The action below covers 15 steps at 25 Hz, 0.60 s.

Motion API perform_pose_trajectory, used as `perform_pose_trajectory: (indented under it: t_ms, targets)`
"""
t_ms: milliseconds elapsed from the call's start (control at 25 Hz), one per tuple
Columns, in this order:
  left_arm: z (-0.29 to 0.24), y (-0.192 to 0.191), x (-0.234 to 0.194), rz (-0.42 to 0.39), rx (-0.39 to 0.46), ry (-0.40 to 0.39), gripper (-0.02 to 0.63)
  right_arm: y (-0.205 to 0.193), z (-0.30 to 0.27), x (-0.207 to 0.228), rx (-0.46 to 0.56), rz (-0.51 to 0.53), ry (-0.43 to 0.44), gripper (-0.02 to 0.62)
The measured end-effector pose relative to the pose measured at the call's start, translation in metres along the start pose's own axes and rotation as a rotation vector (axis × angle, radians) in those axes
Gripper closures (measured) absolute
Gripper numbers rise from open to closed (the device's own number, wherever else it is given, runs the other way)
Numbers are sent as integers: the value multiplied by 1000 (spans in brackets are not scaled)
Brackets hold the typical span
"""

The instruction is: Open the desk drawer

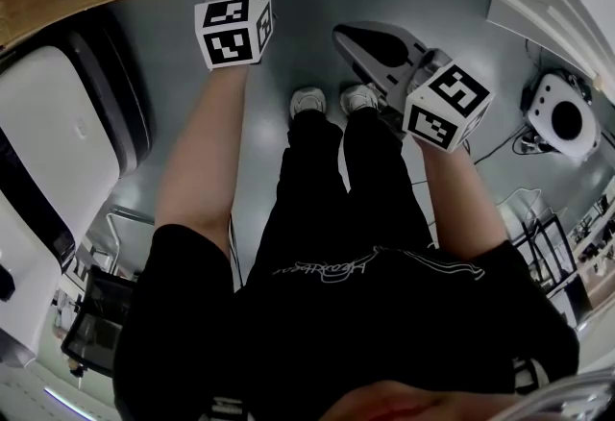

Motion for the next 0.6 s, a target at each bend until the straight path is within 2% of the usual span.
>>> perform_pose_trajectory:
  t_ms: [120, 600]
  targets:
    - [-1, -1, 3, -17, 6, -1, 512, 0, 3, 2, 8, -23, -15, 590]
    - [1, -2, 3, -40, 2, -3, 518, -6, 4, 0, 33, -64, -63, 590]
Point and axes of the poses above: the fingertips, and each gripper's own axes: z backward along the fingers, x to its right, y out of its top, the point moved 10 cm from there along z, backward along the fingers, and after that the axes turned 13 degrees about z, right-handed, at the moved point
